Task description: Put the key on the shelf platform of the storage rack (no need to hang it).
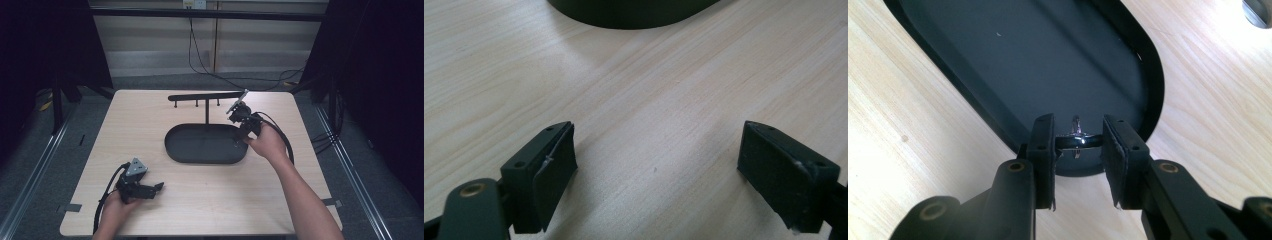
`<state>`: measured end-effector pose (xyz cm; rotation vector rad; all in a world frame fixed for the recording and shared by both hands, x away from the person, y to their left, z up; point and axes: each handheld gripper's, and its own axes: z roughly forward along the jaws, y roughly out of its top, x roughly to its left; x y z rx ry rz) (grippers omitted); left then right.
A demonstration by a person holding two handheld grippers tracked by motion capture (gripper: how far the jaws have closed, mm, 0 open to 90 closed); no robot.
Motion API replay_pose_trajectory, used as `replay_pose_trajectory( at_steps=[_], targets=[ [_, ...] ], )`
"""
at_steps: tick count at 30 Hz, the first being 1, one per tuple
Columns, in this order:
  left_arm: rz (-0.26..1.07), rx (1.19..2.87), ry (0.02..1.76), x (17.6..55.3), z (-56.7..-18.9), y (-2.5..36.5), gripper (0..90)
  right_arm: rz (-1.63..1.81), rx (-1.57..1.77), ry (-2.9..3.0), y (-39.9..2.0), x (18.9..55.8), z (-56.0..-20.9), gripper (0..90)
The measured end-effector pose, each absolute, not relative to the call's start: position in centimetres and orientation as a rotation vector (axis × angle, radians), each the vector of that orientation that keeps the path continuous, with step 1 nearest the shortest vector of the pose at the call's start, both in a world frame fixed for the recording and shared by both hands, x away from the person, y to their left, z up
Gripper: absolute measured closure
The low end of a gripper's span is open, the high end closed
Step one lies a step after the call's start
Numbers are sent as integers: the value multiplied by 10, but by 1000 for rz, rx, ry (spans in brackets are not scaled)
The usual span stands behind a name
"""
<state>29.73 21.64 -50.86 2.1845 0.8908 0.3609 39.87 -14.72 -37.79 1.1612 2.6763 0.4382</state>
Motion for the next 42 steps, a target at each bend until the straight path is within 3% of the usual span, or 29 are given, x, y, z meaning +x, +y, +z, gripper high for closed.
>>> replay_pose_trajectory(
  at_steps=[42],
  targets=[
    [361,2185,890,297,-509,216,152,510,1212,2631,-126,414,-431,674]
  ],
)
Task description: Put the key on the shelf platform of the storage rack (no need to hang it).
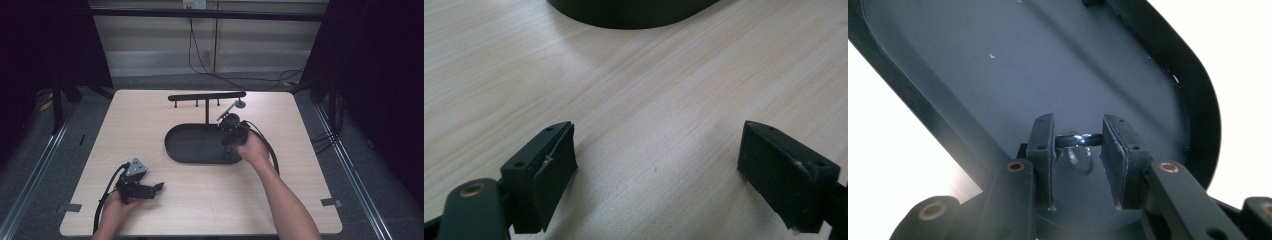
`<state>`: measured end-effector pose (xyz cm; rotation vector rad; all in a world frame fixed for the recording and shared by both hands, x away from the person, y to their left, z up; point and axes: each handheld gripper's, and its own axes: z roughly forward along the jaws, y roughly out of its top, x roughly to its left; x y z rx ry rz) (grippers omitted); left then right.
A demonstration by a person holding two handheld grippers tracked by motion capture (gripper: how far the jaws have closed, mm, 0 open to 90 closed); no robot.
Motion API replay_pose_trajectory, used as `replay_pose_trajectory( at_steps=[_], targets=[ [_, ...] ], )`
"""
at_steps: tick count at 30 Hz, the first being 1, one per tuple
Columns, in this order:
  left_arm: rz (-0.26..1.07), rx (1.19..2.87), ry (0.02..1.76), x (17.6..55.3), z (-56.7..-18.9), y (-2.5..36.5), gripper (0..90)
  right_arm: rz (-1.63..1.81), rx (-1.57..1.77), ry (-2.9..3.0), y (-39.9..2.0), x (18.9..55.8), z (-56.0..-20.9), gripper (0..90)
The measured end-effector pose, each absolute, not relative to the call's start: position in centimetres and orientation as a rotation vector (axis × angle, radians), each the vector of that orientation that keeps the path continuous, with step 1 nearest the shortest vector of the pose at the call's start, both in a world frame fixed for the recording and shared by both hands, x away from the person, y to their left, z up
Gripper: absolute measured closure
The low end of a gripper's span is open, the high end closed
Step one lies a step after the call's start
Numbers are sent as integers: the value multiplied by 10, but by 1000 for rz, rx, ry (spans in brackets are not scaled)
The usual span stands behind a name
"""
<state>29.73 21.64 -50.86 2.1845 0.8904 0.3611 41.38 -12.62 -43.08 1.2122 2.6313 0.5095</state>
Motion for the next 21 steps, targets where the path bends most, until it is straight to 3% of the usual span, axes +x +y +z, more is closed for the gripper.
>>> replay_pose_trajectory(
  at_steps=[21],
  targets=[
    [361,2186,891,297,-509,216,152,498,1203,2634,-127,409,-443,674]
  ],
)
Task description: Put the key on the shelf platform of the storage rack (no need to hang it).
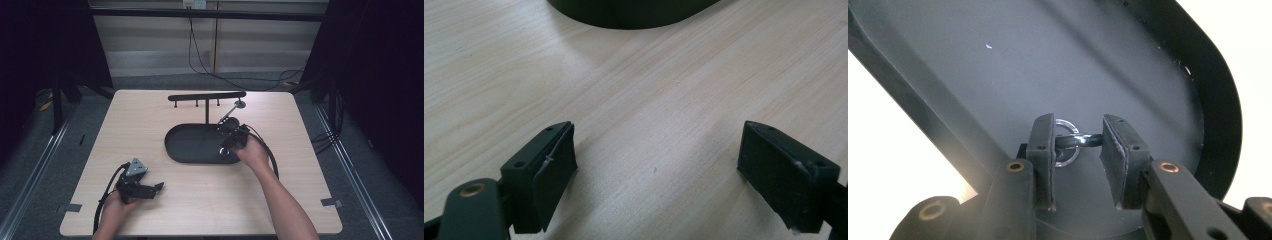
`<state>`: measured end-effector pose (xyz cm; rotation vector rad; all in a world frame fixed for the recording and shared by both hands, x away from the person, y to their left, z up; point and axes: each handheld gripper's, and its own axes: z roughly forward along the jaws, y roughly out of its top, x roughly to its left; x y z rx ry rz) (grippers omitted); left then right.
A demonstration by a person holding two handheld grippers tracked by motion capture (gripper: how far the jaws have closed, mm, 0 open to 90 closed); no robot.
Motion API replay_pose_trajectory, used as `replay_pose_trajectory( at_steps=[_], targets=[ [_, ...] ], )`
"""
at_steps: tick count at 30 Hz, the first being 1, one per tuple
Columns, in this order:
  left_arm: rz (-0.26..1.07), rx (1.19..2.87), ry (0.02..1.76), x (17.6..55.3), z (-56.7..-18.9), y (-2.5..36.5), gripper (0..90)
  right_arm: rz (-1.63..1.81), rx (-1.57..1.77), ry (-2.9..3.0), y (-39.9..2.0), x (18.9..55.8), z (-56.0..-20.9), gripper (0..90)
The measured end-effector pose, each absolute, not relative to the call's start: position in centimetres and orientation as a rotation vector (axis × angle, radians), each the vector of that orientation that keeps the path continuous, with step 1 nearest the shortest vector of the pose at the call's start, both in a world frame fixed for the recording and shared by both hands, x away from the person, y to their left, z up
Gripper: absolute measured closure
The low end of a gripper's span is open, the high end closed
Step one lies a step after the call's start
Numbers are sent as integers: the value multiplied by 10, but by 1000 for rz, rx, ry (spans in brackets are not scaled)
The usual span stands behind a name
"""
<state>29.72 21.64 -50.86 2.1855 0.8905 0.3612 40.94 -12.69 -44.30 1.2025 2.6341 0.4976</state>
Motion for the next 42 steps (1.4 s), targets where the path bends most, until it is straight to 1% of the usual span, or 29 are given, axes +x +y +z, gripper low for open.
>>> replay_pose_trajectory(
  at_steps=[10,22,34,35,37,42],
  targets=[
    [360,2185,889,297,-509,216,153,440,1197,2660,-132,403,-454,673],
    [360,2187,886,297,-509,216,152,424,1235,2654,-129,413,-464,671],
    [357,2187,887,297,-508,216,151,467,1265,2617,-131,415,-467,668],
    [358,2189,885,297,-508,217,151,463,1267,2616,-131,415,-468,666],
    [358,2189,885,297,-508,217,151,466,1261,2608,-132,416,-467,623],
    [358,2190,885,297,-508,217,151,494,1265,2593,-132,415,-466,599]
  ],
)
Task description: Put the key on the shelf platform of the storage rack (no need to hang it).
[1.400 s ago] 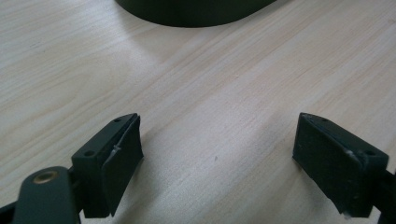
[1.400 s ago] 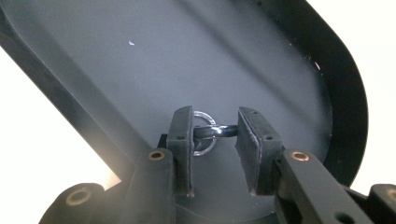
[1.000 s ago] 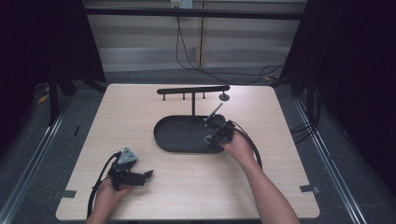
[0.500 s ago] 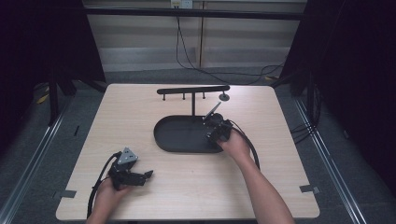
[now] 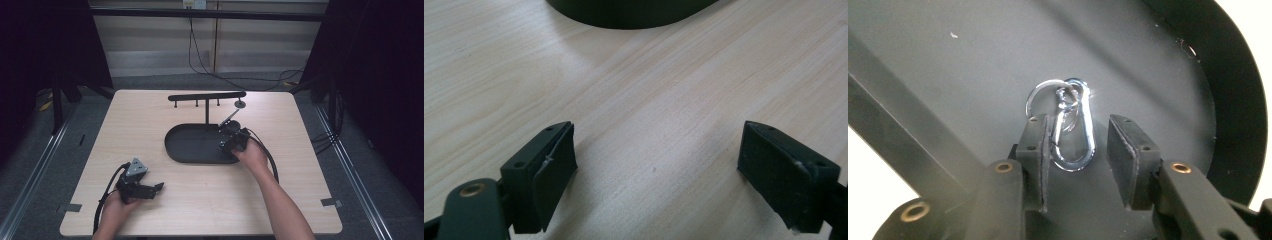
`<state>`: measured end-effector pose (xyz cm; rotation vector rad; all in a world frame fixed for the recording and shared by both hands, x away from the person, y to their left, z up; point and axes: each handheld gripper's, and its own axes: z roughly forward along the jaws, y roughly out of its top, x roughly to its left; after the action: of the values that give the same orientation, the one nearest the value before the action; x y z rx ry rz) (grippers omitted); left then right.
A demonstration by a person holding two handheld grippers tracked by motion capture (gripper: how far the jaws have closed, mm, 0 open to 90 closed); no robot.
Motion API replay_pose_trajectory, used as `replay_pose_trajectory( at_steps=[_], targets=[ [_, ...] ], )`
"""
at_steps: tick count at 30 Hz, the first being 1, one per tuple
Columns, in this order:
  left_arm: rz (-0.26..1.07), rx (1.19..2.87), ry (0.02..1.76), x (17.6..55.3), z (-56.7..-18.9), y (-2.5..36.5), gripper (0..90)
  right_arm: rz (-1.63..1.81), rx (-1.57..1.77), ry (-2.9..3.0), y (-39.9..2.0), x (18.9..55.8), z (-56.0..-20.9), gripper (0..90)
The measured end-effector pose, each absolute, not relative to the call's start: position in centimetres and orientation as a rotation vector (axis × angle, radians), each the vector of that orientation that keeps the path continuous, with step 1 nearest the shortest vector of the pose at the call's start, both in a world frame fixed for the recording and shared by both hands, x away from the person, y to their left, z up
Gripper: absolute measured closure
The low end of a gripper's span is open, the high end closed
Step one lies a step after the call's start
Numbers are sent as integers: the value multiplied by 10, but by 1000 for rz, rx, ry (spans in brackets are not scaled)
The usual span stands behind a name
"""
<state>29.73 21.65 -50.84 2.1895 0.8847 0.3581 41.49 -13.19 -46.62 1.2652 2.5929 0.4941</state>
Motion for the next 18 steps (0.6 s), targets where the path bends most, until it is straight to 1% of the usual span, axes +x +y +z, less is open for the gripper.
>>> replay_pose_trajectory(
  at_steps=[4,5,6,7,9,11,16,18],
  targets=[
    [358,2189,885,297,-508,217,151,499,1274,2592,-132,415,-466,581],
    [357,2187,886,297,-509,216,151,499,1278,2595,-133,415,-466,552],
    [357,2187,886,297,-509,216,151,499,1278,2595,-133,415,-466,552],
    [358,2189,885,297,-508,217,151,505,1286,2595,-134,415,-466,512],
    [359,2189,885,297,-508,216,151,510,1287,2598,-134,415,-465,496],
    [361,2188,886,297,-509,216,151,514,1293,2596,-135,414,-464,446],
    [358,2190,885,297,-508,217,151,529,1274,2582,-135,410,-460,384],
    [360,2188,886,297,-509,216,151,538,1269,2579,-135,408,-458,375]
  ],
)
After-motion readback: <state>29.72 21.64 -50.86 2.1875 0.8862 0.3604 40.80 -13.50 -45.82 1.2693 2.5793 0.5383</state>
